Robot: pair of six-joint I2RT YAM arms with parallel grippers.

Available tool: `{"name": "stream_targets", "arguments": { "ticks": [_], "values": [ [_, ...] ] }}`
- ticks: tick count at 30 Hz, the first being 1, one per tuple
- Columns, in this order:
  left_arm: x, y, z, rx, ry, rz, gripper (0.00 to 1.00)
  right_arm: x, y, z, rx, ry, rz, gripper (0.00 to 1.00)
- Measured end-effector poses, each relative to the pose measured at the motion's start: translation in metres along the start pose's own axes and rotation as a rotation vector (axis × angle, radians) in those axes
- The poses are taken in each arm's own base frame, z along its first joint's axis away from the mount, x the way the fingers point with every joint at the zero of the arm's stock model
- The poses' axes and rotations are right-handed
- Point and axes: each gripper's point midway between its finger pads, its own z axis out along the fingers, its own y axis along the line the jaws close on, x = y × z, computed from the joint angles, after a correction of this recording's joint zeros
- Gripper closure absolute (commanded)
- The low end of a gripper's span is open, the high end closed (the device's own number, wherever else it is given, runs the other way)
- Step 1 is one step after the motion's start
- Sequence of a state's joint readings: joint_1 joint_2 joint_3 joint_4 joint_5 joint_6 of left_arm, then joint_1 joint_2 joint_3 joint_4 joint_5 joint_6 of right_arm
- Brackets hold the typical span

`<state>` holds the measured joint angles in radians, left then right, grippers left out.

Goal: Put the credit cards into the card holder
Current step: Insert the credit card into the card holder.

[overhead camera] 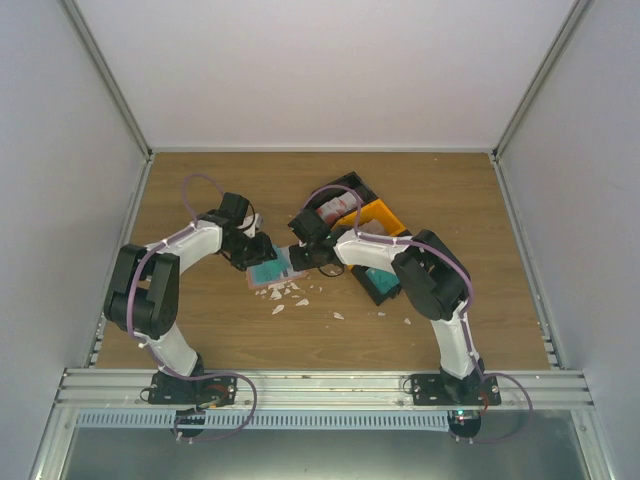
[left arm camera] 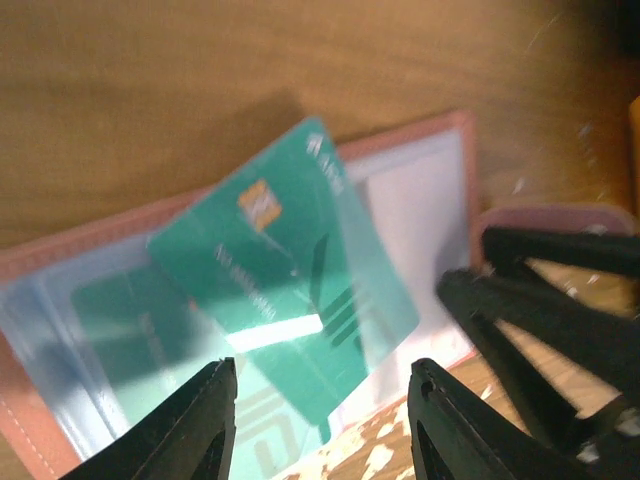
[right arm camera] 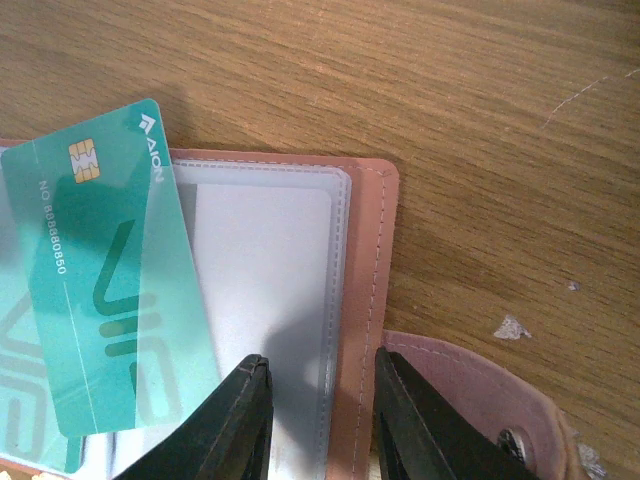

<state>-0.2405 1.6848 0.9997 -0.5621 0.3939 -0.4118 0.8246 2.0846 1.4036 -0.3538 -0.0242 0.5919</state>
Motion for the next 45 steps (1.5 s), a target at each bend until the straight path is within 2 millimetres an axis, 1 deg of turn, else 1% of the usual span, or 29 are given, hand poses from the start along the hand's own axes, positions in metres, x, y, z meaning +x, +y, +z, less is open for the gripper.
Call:
{"name": "stream_targets", "arguments": {
  "ticks": [2,5,7,10,12,16,19,24,29,35,40,45],
  "values": [
    [-0.011,-0.005,-0.005,-0.002,-0.028,0.011,0.5,0.0,0.0,0.0,-0.001,-0.001,0.0,0.7],
    [-0.033,-0.017,-0.014,0.011,-0.083,0.035,0.49,0.0,0.0,0.0,-0.002,-0.003,0.0,0.7],
    [-0.046,-0.023,-0.016,0.02,-0.11,0.052,0.49,0.0,0.0,0.0,-0.002,-0.005,0.0,0.7],
    [-0.06,-0.026,-0.01,0.026,-0.124,0.071,0.47,0.0,0.0,0.0,-0.003,-0.006,0.0,0.7],
    [-0.066,-0.024,0.0,0.022,-0.115,0.076,0.46,0.0,0.0,0.0,-0.003,-0.006,0.0,0.7],
    [-0.062,-0.015,0.023,0.02,-0.065,0.071,0.45,0.0,0.0,0.0,-0.004,-0.009,0.0,0.7],
    [-0.059,-0.014,0.033,0.036,-0.04,0.074,0.45,0.0,-0.001,0.0,-0.004,-0.009,0.0,0.7],
    [-0.06,-0.018,0.034,0.057,-0.038,0.092,0.46,0.0,0.0,0.0,-0.006,-0.01,0.0,0.7],
    [-0.059,-0.02,0.034,0.066,-0.033,0.111,0.5,-0.001,-0.001,0.0,-0.005,-0.011,0.001,0.7],
    [-0.055,-0.023,0.036,0.076,-0.021,0.129,0.53,-0.001,-0.001,0.0,-0.005,-0.011,0.002,0.7],
    [-0.05,-0.025,0.036,0.089,-0.017,0.137,0.53,-0.001,-0.001,0.0,-0.005,-0.011,0.001,0.71],
    [-0.045,-0.027,0.034,0.099,-0.012,0.136,0.48,-0.001,-0.001,0.0,-0.005,-0.011,0.002,0.71]
  ]
}}
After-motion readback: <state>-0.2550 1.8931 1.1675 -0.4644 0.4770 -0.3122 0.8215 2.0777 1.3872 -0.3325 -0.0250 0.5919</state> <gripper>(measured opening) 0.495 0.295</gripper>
